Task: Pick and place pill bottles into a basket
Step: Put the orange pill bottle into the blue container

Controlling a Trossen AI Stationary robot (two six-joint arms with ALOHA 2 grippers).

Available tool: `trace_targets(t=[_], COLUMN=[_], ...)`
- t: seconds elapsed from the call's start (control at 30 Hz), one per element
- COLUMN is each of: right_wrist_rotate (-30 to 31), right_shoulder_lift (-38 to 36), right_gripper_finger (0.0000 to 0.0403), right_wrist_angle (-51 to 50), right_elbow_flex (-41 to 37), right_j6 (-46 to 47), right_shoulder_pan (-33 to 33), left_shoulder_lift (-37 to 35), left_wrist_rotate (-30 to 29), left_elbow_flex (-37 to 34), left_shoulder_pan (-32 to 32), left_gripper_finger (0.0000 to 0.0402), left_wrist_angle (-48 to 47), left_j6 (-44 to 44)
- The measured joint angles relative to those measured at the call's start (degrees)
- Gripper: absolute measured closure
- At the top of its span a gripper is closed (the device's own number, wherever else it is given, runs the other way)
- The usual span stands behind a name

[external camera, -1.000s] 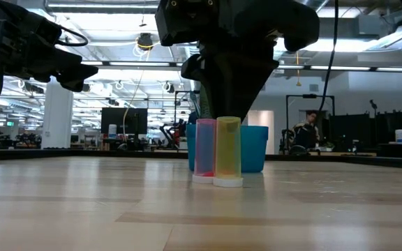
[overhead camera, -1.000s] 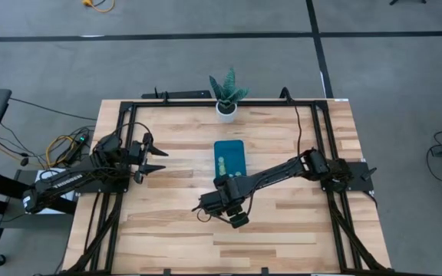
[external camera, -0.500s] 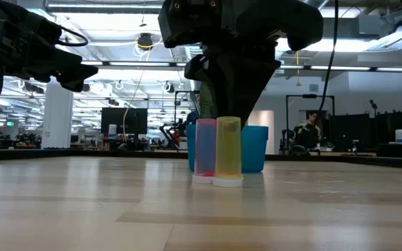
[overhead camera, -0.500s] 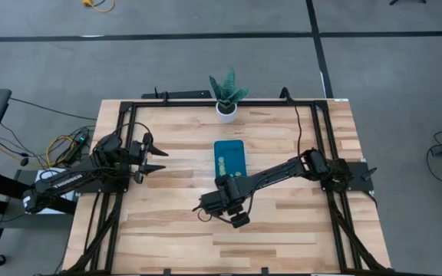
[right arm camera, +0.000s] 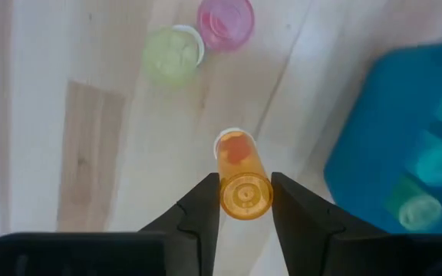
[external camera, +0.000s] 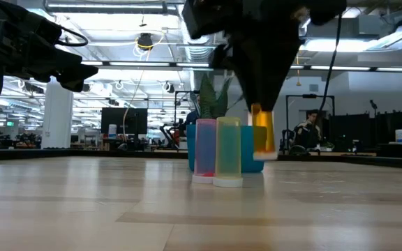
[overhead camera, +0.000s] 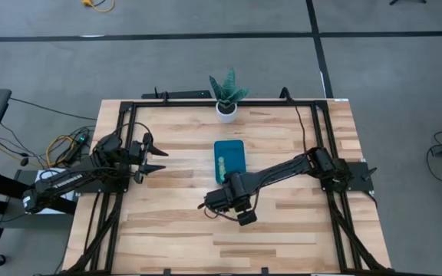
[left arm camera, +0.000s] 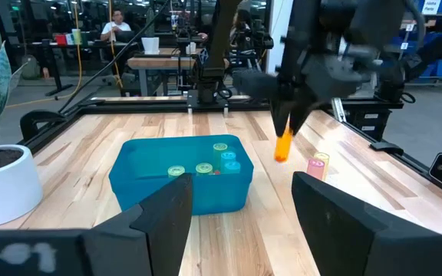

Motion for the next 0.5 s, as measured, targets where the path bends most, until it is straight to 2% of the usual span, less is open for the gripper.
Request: trace_targets(t=[0.17,0.5], right_wrist_rotate=[1.62,15.61], right_shoulder_lift=[-4.4,-10.67], right_gripper_finger=[0.0302,0.0301], right_wrist_angle=[-2.89,-6.38], right_elbow_flex=[0.02,0.04], right_j6=[0.07,-3.59], right_shoulder_pan=[-0.25,-5.32], left_shoulder_lift=[0.02,0.02], left_wrist_rotate=[0.0,0.0], left_elbow_flex=[0.0,0.0], left_shoulder_pan=[0.0,0.0], left_gripper_finger=[0.0189,0.0189], left_wrist_angle=[0.02,0.0], left_j6=[0.0,0.0])
